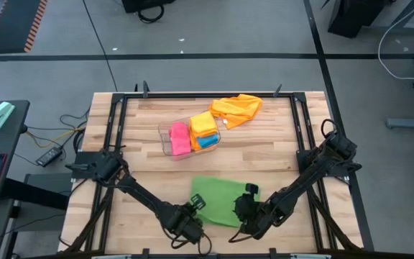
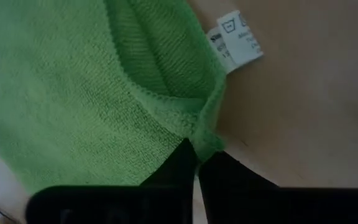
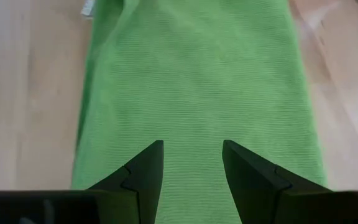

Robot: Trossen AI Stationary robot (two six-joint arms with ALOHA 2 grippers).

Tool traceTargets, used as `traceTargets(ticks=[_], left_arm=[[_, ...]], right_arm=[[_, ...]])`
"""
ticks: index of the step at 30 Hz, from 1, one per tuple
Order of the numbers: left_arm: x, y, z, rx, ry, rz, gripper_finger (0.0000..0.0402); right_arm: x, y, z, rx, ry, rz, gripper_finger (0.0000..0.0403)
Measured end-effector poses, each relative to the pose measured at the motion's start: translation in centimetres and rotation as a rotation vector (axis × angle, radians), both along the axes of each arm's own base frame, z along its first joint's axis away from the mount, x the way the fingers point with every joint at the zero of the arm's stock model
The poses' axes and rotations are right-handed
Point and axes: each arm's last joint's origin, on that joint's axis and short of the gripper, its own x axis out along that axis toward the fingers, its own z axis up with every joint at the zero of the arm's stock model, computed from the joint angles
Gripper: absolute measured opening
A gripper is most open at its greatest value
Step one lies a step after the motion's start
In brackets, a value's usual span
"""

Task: Fold microfiber towels
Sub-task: Fold the green microfiber cloth

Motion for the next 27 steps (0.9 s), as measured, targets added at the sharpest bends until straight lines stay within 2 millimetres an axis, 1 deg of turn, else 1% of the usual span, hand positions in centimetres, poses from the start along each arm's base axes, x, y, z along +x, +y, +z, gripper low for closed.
traceTargets(ticks=[2, 6, 10, 13, 17, 21, 23, 24, 27], left_arm=[[-0.2, -0.3, 0.0, -0.009, -0.008, 0.024, 0.0046], [-0.7, -0.7, 0.9, -0.034, -0.018, 0.032, 0.0118], [-1.4, -0.5, 3.0, -0.059, -0.040, 0.060, 0.0176], [-1.5, 0.2, 4.5, -0.081, -0.064, 0.121, 0.0200], [-0.9, 1.6, 6.1, -0.131, -0.118, 0.207, 0.0206], [1.3, 3.8, 6.2, -0.198, -0.193, 0.328, 0.0190], [2.5, 4.6, 5.5, -0.224, -0.194, 0.353, 0.0179], [2.9, 5.0, 4.7, -0.213, -0.179, 0.359, 0.0173], [3.6, 5.8, 2.8, -0.203, -0.109, 0.347, 0.0157]], right_arm=[[0.3, 0.0, 0.1, 0.020, -0.008, 0.010, 0.0174], [0.4, 0.0, 0.1, 0.068, 0.000, -0.003, 0.0174], [0.3, 0.1, 0.1, 0.160, 0.010, -0.073, 0.0174], [-0.1, 0.7, 0.0, 0.273, 0.029, -0.145, 0.0174], [-0.6, 0.9, -0.1, 0.411, 0.069, -0.295, 0.0174], [-1.0, 0.4, -0.4, 0.460, 0.144, -0.397, 0.0174], [-1.2, 0.5, -0.5, 0.451, 0.163, -0.403, 0.0174], [-1.4, 0.5, -0.5, 0.443, 0.170, -0.400, 0.0174], [-1.7, 0.3, -0.6, 0.392, 0.198, -0.372, 0.0174]])
